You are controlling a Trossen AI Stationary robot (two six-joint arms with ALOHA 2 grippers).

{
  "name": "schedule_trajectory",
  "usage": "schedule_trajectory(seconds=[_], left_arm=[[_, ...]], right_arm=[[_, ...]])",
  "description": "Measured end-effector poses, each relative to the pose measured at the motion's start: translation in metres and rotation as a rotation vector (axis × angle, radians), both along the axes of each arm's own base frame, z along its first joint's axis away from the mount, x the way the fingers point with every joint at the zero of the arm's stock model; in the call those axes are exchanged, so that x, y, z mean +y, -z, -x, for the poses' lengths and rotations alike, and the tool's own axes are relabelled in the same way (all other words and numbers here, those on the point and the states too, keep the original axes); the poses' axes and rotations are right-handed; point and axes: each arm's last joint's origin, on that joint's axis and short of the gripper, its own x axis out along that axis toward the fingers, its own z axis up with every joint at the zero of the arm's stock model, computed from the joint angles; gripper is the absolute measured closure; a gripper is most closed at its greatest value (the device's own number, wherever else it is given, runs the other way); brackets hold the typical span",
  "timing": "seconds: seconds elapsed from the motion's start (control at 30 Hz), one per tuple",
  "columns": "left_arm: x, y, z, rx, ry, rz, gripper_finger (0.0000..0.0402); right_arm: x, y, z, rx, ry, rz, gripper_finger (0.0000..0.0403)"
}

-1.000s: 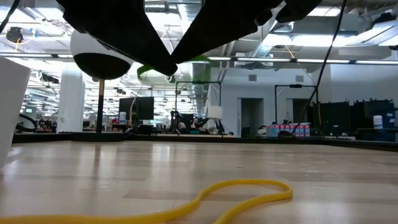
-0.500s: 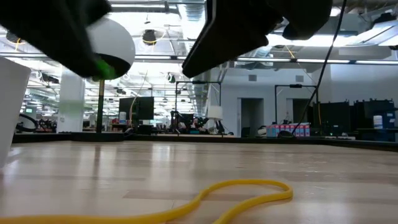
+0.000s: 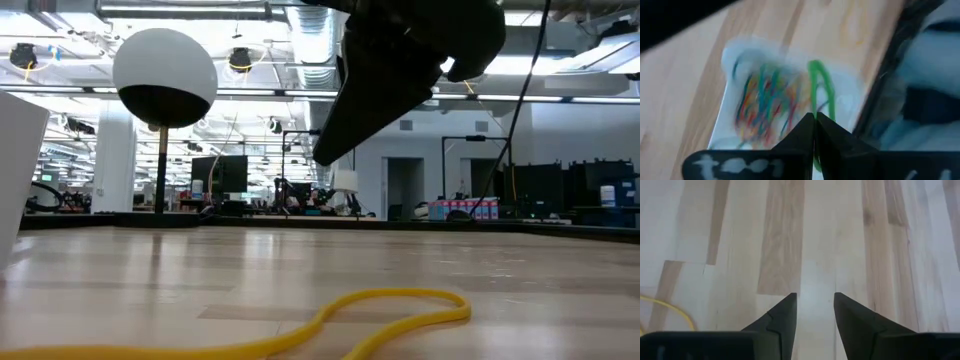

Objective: Pick and place items into bin
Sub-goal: Put the green rubber band into the bin, then put the yellow rubber band into the bin

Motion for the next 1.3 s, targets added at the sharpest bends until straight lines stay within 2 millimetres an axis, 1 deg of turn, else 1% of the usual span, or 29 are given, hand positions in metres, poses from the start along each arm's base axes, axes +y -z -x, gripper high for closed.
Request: schedule_trajectory(seconds=[0.03, 0.1, 0.23, 0.33, 0.47, 0.6, 0.67, 0.77, 0.87, 1.03, 1.13, 1.23, 1.3], left_arm=[[0.002, 0.006, 0.002, 0.041, -0.017, 0.001, 0.0401], [0.005, 0.014, 0.005, 0.069, -0.057, -0.011, 0.0399], [0.015, 0.029, 0.003, 0.101, -0.104, -0.053, 0.0385], [0.023, 0.038, 0.000, 0.119, -0.130, -0.076, 0.0367], [0.031, 0.044, -0.005, 0.164, -0.157, -0.077, 0.0335], [0.037, 0.045, -0.012, 0.148, -0.143, -0.100, 0.0306], [0.040, 0.045, -0.018, 0.136, -0.158, -0.098, 0.0297], [0.045, 0.045, -0.026, 0.124, -0.166, -0.084, 0.0292], [0.049, 0.044, -0.034, 0.123, -0.105, -0.090, 0.0292], [0.058, 0.044, -0.048, 0.083, -0.019, -0.139, 0.0292], [0.064, 0.043, -0.055, 0.047, 0.012, -0.180, 0.0292], [0.069, 0.042, -0.061, 0.000, 0.011, -0.233, 0.0292], [0.071, 0.042, -0.064, -0.004, 0.000, -0.228, 0.0292]], right_arm=[[0.000, 0.000, 0.000, 0.000, 0.000, 0.000, 0.0280], [0.001, 0.000, 0.001, 0.009, -0.010, 0.000, 0.0280], [0.006, 0.004, 0.003, 0.037, -0.111, 0.056, 0.0280], [0.013, 0.003, 0.006, 0.039, -0.155, 0.064, 0.0280], [0.019, 0.004, 0.010, 0.045, -0.155, 0.038, 0.0280], [0.019, 0.005, 0.009, 0.083, -0.160, -0.076, 0.0280], [0.018, 0.009, 0.010, 0.104, -0.161, -0.150, 0.0280], [0.015, 0.019, 0.013, 0.150, -0.140, -0.227, 0.0280], [0.017, 0.021, 0.013, 0.147, -0.140, -0.284, 0.0280], [0.023, 0.024, 0.014, 0.109, -0.173, -0.318, 0.0280], [0.026, 0.024, 0.016, 0.112, -0.159, -0.336, 0.0280], [0.028, 0.024, 0.016, 0.108, -0.137, -0.361, 0.0280], [0.030, 0.026, 0.017, 0.094, -0.134, -0.372, 0.0280]])
